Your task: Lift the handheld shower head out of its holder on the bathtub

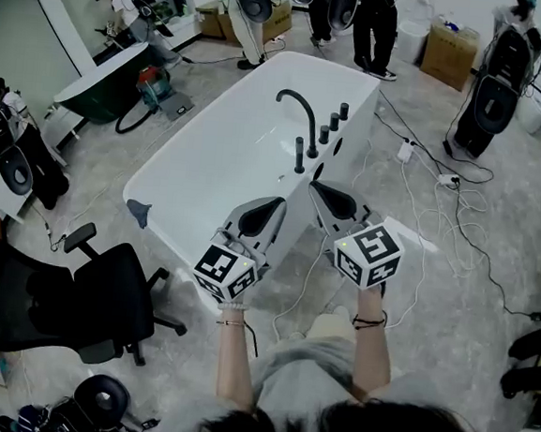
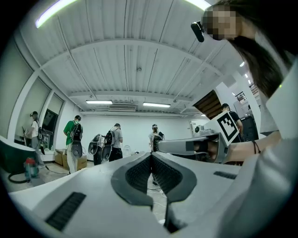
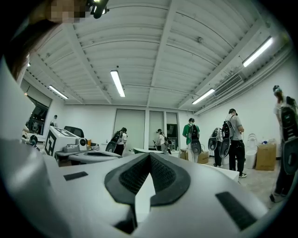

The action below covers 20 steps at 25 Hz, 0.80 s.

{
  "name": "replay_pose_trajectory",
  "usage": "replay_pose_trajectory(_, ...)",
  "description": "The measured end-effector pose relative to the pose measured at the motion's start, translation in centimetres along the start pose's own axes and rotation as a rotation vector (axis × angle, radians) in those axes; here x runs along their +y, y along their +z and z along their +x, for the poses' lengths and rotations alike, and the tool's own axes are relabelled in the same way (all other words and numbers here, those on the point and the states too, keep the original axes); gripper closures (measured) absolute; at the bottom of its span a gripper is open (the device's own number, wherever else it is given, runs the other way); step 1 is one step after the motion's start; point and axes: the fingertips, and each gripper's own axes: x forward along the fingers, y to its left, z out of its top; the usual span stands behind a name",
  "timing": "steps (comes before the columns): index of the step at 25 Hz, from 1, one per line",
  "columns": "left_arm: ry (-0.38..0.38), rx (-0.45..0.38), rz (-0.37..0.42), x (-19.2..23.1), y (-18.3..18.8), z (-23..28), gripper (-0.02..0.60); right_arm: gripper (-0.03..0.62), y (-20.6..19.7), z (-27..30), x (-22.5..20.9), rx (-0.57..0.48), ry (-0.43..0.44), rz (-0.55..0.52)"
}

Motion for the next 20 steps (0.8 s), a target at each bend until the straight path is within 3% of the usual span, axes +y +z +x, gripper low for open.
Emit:
replay_pose_trajectory(12, -0.002, 0.013, -0.012, 0.8, -0.5, 2.2, 0.577, 0.594, -0.3, 0.8, -2.2, -0.009, 0.038, 0.068)
replay_pose_trajectory(20, 0.015, 0.009, -0.037, 1.8, -0.5, 5.8, 0.577, 0.594, -1.6, 2.1, -5.8, 0.051, 0.057, 0.044)
